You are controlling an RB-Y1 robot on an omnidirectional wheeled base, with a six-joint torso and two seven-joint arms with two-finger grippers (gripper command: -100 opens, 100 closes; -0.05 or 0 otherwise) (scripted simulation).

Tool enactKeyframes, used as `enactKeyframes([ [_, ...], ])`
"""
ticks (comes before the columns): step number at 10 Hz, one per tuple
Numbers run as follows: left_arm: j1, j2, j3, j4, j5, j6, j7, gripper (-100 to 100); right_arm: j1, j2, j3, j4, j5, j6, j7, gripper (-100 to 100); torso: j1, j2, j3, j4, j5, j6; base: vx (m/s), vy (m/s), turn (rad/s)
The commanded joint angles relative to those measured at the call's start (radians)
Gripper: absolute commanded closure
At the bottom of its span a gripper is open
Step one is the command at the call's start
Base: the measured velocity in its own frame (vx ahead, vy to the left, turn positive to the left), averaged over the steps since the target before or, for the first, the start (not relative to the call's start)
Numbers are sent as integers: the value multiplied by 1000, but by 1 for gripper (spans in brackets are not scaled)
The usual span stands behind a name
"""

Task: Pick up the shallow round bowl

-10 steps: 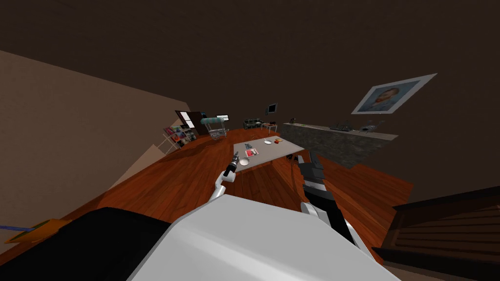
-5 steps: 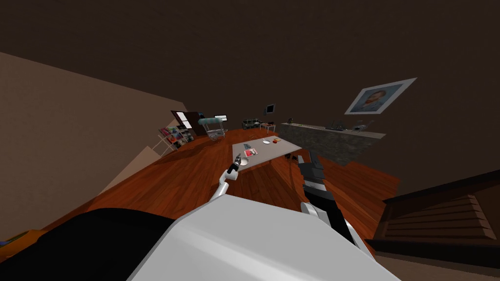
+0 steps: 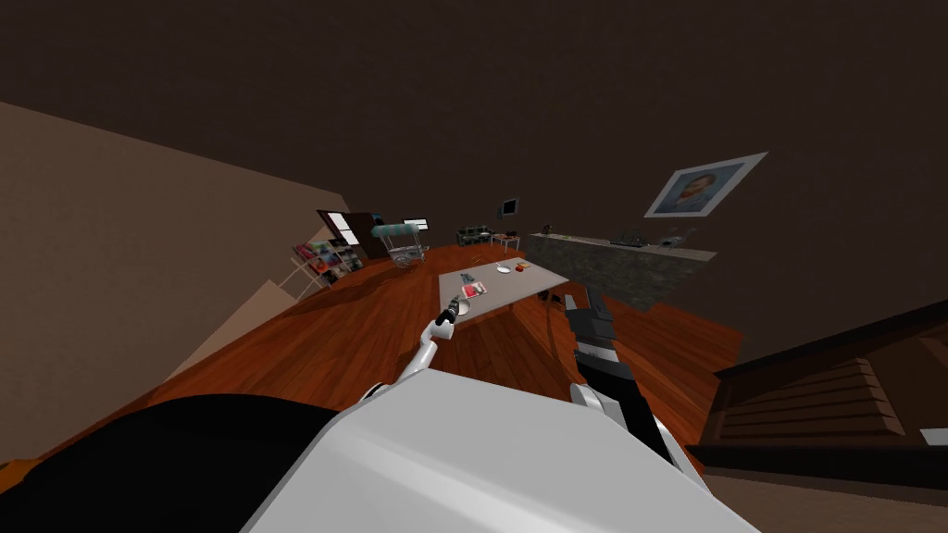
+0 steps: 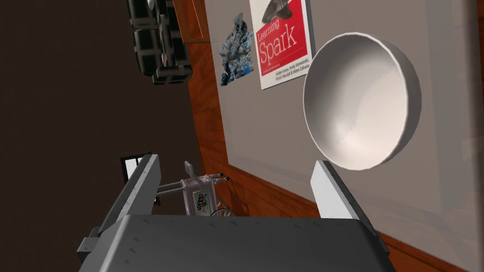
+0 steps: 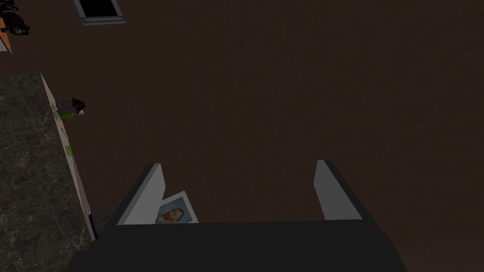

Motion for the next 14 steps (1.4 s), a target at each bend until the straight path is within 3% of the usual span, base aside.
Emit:
enactKeyframes([
  [1, -31, 4, -11, 50, 14, 50, 0, -100, 0, 0, 0, 0, 0, 0, 0, 0, 0, 0, 0, 0, 0, 0, 21, 26, -53],
  [2, -31, 4, -11, 54, 14, 58, 0, -100, 0, 0, 0, 0, 0, 0, 0, 0, 0, -1, 0, 0, 0, 0, 18, 24, -32],
  [3, -60, 3, -19, 82, 24, 98, -2, -100, 0, 0, 0, 0, 0, 0, 0, 0, 0, 0, 0, 0, 0, 0, 20, 23, -46],
  [4, -60, 3, -19, 106, 24, 98, -2, -100, 0, 0, 0, 0, 0, 0, 0, 0, 0, -1, 0, 0, 0, 0, 24, 21, -31],
  [5, -88, 1, -28, 136, 34, 136, -5, -100, 0, 0, 0, 0, 0, 0, 0, 0, 0, -1, 0, 0, 0, 0, 34, 40, -37],
  [6, -88, 1, -28, 157, 34, 136, -5, -100, 0, 0, 0, 0, 0, 0, 0, 0, 1, -1, -1, 0, 0, 0, 31, 34, -31],
  [7, -115, -2, -37, 196, 45, 174, -7, -100, 0, 0, 0, 0, 0, 0, 0, 0, 1, -1, -1, 0, 0, 0, 35, 30, -37],
  [8, -115, -2, -37, 207, 45, 174, -7, -100, 0, 0, 0, 0, 0, 0, 0, 0, 1, -1, -1, 0, 0, 0, 35, 26, -22],
  [9, -139, -4, -46, 240, 55, 211, -10, -100, 0, 0, 0, 0, 0, 0, 0, 0, 1, -1, -1, 0, 0, 0, 40, 43, -35],
  [10, -139, -4, -46, 255, 55, 211, -10, -100, 0, 0, 0, 0, 0, 0, 0, 0, 1, -2, -1, 0, 0, 0, 37, 36, -26],
  [13, -184, -11, -64, 343, 75, 280, -15, -100, 0, 0, 0, 0, 0, 0, 0, 0, 1, -2, -1, 0, 0, 0, 41, 41, -26],
  [14, -184, -11, -64, 341, 75, 280, -15, -100, 0, 0, 0, 0, 0, 0, 0, 0, 2, -2, -1, 0, 0, 0, 47, 37, -14],
])
